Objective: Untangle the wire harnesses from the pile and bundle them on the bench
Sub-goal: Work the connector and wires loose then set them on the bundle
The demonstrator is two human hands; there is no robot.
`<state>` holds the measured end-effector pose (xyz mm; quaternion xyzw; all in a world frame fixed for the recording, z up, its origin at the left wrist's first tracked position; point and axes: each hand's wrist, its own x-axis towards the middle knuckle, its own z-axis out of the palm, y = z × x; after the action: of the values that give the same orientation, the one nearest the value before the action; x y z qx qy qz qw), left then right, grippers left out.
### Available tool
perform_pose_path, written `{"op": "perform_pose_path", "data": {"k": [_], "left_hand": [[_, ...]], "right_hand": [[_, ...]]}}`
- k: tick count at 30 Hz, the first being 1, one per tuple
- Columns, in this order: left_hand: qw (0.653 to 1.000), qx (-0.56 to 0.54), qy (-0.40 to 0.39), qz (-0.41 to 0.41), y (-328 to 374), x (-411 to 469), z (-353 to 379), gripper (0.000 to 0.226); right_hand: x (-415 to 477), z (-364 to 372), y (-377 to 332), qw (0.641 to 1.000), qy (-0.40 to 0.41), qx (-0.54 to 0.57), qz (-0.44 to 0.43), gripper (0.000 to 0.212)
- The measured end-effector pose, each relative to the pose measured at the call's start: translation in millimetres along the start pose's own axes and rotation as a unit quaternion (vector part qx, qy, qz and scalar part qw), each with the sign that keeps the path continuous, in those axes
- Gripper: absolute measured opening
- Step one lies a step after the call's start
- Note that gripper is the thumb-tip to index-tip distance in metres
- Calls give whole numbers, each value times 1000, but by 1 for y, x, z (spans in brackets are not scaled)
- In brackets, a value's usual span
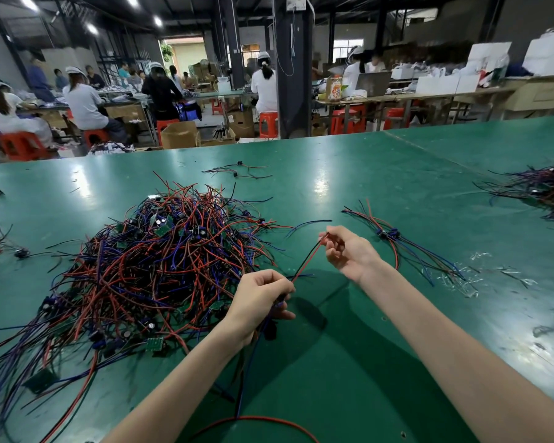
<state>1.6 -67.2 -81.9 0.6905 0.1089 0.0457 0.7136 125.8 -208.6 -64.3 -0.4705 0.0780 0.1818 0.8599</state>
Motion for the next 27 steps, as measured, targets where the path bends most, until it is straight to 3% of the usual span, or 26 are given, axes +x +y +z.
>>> {"op": "perform_pose_path", "data": {"k": [4,7,9,12,13,14,16,18,20,22,24,27], "left_hand": [[1000,-5,-4,-5,1,0,-1,17],[1000,-7,-5,-8,1,-1,-2,16],[1000,-6,-7,-9,1,-1,-3,16],[1000,-4,-12,-6,1,-1,-4,18],[1000,-3,-13,-4,2,-1,-5,19],[1000,-3,-14,-2,2,-1,-6,19],[1000,-5,-16,3,3,-1,-6,18],[1000,-4,-19,8,4,-1,-5,16],[1000,-2,-27,10,4,-2,-4,16],[999,-2,-37,11,4,-2,-2,16],[999,-2,-43,12,3,-2,-2,18],[999,0,-46,12,4,-3,-2,17]], "right_hand": [[2,-1,1,994,8,-89,-64,22],[4,-5,4,944,13,-258,-203,22],[6,-10,7,869,30,-381,-314,23],[8,-12,13,682,42,-522,-510,19],[8,-11,14,665,43,-527,-528,19],[8,-11,14,684,43,-517,-513,19],[7,-8,11,791,43,-450,-412,21],[5,-3,7,905,34,-312,-287,22],[3,1,2,974,28,-156,-159,24],[1,2,-3,998,8,-37,-45,24],[-1,1,-6,999,-19,20,19,22],[-3,0,-5,999,-8,-39,-34,23]]}}
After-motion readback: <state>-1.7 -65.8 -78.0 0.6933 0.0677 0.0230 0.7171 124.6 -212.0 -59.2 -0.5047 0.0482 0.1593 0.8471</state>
